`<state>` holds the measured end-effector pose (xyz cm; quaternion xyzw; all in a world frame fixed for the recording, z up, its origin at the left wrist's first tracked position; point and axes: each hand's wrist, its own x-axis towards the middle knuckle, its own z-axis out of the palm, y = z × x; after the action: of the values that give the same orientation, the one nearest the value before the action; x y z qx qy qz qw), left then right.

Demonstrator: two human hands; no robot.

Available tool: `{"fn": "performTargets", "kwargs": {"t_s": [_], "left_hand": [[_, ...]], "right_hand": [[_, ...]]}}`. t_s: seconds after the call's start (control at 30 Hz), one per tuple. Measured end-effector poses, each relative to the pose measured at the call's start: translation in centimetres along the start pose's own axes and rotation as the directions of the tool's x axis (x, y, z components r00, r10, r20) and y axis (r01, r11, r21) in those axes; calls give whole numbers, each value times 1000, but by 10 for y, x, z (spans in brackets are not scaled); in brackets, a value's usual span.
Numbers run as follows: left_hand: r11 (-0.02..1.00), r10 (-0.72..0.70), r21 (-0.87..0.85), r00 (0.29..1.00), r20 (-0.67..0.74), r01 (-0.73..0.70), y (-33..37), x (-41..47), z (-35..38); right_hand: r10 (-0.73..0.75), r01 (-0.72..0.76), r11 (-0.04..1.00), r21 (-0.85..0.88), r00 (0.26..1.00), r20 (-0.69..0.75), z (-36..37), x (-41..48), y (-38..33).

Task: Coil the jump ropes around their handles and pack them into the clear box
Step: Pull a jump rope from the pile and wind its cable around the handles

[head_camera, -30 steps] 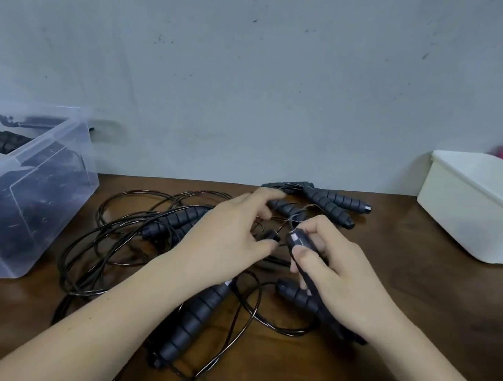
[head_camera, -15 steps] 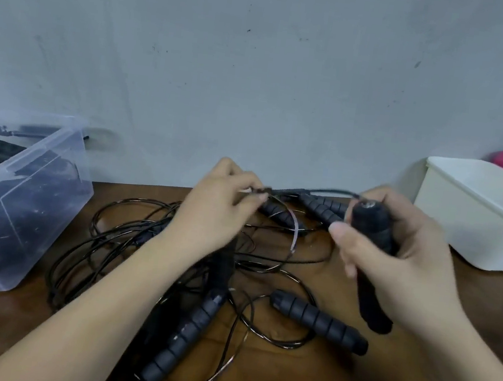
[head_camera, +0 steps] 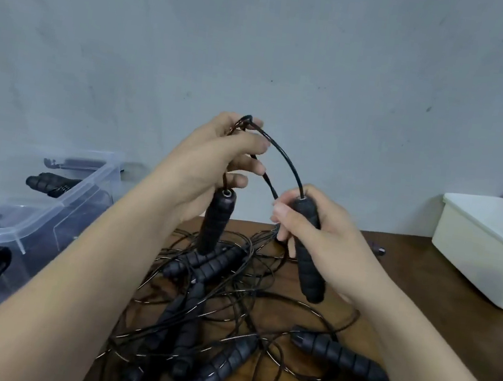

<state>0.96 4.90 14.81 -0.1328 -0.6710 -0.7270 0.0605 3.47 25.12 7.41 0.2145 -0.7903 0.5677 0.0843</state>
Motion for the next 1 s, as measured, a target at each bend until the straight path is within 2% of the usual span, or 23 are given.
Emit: {"fn": "performTargets", "kwargs": {"t_s": [0.07, 0.23, 0.37, 0.47, 0.57, 0.67, 0.77, 0.87, 0.93, 1.0], "left_hand": [[991, -42, -125, 999, 1, 42, 1, -3, -1], [965, -62, -253, 997, 35, 69, -12, -16, -12], [888, -31, -459, 999, 10, 32, -19, -25, -18], [828, 15, -560, 999, -34, -32, -24, -28, -16], [769, 14, -638, 999, -42, -38, -24, -26, -13], [686, -10, -727, 999, -43, -25, -20, -25, -16], [666, -33, -746, 997, -66, -27, -21, -26, -21], [667, -20, -742, 994, -108, -67, -20, -26, -27], [741, 16, -661, 986, -163, -121, -20, -27, -31], [892, 78, -416, 968, -238, -175, -21, -28, -36]], "right_hand": [[-2, 1, 1000, 28, 999, 34, 12, 1, -4], [-6, 2, 998, 65, 998, 66, 20, 7, -11], [24, -34, 998, 62, 988, 153, 28, 9, -7], [52, -95, 972, 214, 979, 199, 42, 7, -3], [49, -134, 947, 293, 959, 279, 51, 1, 6], [65, -210, 925, 317, 909, 412, 55, -5, 15], [104, -280, 917, 285, 856, 506, 57, -8, 21], [104, -319, 883, 344, 848, 520, 63, -8, 20], [122, -370, 835, 408, 846, 518, 67, -8, 20], [139, -369, 834, 410, 860, 491, 67, -9, 19]]}}
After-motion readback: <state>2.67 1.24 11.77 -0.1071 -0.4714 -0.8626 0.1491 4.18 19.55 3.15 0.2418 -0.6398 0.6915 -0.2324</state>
